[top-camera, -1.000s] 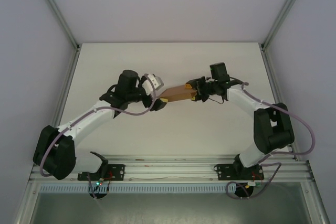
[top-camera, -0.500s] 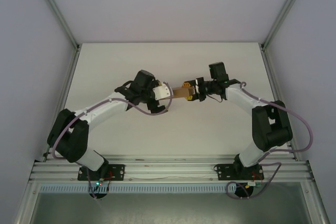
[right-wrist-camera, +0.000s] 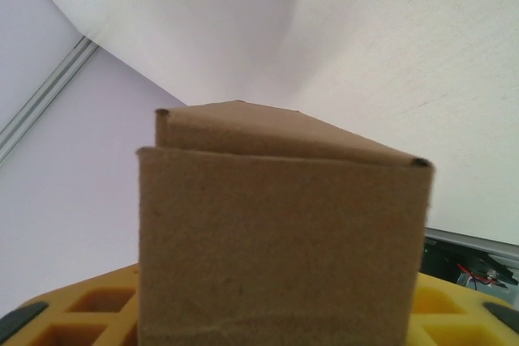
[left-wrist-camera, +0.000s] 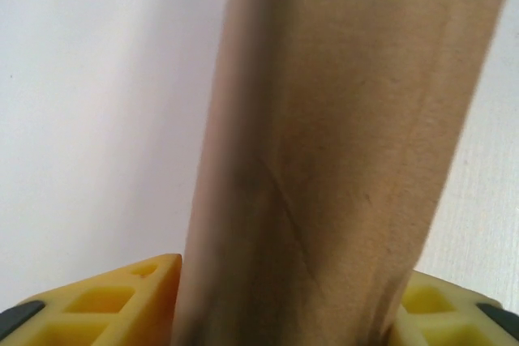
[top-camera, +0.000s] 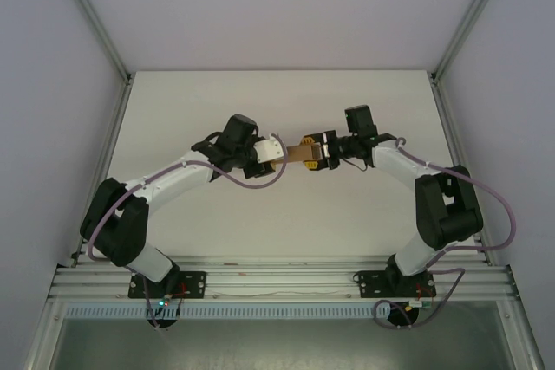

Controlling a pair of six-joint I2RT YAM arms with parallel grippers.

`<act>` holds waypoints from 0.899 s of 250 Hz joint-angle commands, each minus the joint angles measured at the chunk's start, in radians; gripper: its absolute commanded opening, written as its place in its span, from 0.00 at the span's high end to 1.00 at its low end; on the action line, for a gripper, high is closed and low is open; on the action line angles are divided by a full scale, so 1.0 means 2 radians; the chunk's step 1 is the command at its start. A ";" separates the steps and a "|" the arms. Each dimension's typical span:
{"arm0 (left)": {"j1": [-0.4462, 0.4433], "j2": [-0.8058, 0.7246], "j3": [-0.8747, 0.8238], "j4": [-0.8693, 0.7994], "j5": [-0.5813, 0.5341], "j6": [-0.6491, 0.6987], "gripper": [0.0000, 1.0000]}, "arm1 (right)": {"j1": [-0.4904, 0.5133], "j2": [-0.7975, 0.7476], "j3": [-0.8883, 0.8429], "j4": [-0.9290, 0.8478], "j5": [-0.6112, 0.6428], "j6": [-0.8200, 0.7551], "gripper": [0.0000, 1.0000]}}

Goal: Assemble paper box

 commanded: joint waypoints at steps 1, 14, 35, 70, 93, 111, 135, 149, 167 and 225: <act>-0.001 -0.024 0.005 0.011 0.008 0.005 0.55 | 0.004 -0.012 -0.008 0.010 -0.002 -0.007 0.38; -0.001 -0.031 -0.001 0.006 0.013 0.010 0.55 | 0.001 -0.018 -0.007 0.014 0.011 -0.015 0.32; 0.000 -0.036 0.000 -0.024 0.022 0.018 0.57 | -0.008 -0.038 -0.007 -0.003 0.056 -0.052 0.07; 0.000 -0.029 0.010 -0.090 0.037 0.035 0.57 | -0.033 -0.090 0.008 -0.103 0.219 -0.190 0.00; 0.000 -0.018 0.025 -0.134 0.050 0.036 0.57 | -0.034 -0.146 0.011 -0.132 0.356 -0.317 0.00; 0.000 -0.009 0.035 -0.162 0.051 0.028 0.57 | -0.034 -0.195 0.003 -0.118 0.429 -0.452 0.00; -0.001 0.004 0.037 -0.178 0.065 0.021 0.57 | -0.036 -0.267 -0.054 -0.034 0.484 -0.561 0.00; -0.001 0.016 0.043 -0.195 0.074 0.018 0.58 | -0.036 -0.307 -0.096 0.028 0.427 -0.664 0.00; -0.001 0.037 0.057 -0.217 0.073 0.010 0.57 | -0.035 -0.335 -0.104 0.010 0.333 -0.766 0.00; -0.014 0.098 0.106 -0.258 0.055 0.004 0.57 | -0.010 -0.318 -0.059 -0.158 0.210 -0.953 0.01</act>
